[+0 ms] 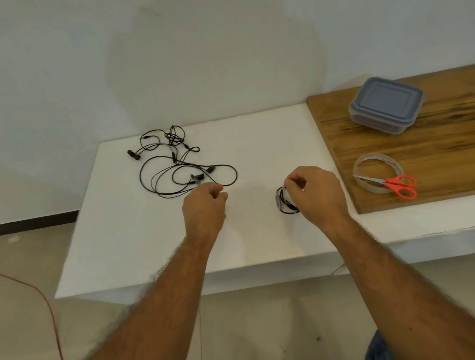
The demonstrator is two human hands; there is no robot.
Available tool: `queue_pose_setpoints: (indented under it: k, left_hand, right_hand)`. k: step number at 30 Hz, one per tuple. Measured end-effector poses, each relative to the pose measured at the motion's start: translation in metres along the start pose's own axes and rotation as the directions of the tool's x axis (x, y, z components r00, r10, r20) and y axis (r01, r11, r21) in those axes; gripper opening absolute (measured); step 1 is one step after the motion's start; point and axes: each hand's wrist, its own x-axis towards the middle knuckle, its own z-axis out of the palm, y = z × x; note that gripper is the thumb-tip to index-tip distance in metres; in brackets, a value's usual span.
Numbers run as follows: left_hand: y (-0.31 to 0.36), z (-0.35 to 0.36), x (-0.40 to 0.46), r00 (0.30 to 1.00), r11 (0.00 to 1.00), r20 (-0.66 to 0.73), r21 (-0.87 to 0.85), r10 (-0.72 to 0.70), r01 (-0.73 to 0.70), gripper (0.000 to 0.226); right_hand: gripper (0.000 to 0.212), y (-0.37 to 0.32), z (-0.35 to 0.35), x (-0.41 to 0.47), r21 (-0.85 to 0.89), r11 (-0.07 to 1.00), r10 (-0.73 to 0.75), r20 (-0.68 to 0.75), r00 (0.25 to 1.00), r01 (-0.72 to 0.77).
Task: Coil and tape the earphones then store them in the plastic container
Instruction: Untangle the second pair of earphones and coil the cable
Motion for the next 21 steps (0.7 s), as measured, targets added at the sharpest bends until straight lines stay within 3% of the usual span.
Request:
queue_pose_setpoints:
  k: [6, 12, 17, 21]
  left_hand:
    - [-0.038, -0.048, 0.033, 0.989, 0.964, -0.099, 0.252, 0.109, -0.081, 0.037]
    - [-0.063, -0.058, 0.058, 0.994, 0.877, 0.036, 0.468, 0.101, -0.106, 0.046]
    - [-0.071, -0.051, 0.067, 0.992, 0.854, 0.047, 0.505, 0.115, -0.123, 0.028]
    - [-0.069, -0.052, 0.066, 0.990, 0.843, 0.053, 0.519, 0.134, -0.142, 0.022]
  right_hand:
    - [0.013, -0.028, 0.027, -0.019, 0.005, 0.991, -0.136, 0.092, 0.986, 0.136]
    - [0.018, -0.050, 0.061, -0.017, 0.053, 0.986, -0.162, 0.183, 0.970, 0.155]
    - [0.046, -0.069, 0.095, 0.018, -0.133, 0.973, -0.137, 0.336, 0.932, 0.191]
    - [0.041, -0.077, 0.112, 0.038, -0.320, 0.921, -0.089, 0.381, 0.921, 0.221]
